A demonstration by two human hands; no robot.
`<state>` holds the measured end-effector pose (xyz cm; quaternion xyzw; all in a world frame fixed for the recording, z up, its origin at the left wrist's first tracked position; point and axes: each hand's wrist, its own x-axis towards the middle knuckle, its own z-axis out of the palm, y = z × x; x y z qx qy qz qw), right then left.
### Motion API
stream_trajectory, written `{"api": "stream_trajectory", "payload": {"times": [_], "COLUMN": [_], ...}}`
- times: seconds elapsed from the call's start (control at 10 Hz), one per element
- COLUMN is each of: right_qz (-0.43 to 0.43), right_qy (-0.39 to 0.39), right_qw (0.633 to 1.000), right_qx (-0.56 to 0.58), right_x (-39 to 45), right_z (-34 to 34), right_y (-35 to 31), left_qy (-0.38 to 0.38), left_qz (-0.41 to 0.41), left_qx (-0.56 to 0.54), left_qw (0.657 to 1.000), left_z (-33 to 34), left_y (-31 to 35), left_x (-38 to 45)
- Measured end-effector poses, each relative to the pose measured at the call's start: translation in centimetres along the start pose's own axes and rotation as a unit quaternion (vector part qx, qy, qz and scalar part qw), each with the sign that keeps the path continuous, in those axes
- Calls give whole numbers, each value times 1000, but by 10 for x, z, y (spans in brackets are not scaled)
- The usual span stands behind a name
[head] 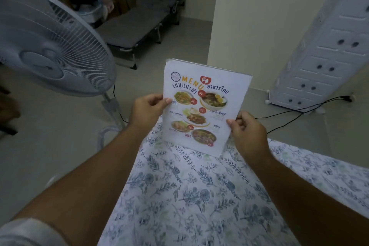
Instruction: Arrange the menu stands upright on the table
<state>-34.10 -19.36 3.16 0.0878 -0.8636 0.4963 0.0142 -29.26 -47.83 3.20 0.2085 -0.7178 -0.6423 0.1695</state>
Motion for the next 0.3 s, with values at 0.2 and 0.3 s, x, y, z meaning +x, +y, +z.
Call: {"api": "stream_trajectory", "payload": {"times": [0.2, 0.3], "right_qz": [-7, 22], "right_qy": [2, -36], "right_qw": [1000, 998], "right_qx": [-15, -51], "right_x": [0, 1], "right_z": [2, -8], "right_y": [1, -13], "left_qy": [0, 29], "left_qz": [13, 12], "left_qx": [21, 102], "left_qw": [1000, 994], "left_z": [0, 5], "left_y": [-6, 7], "left_x": [1, -9]}}
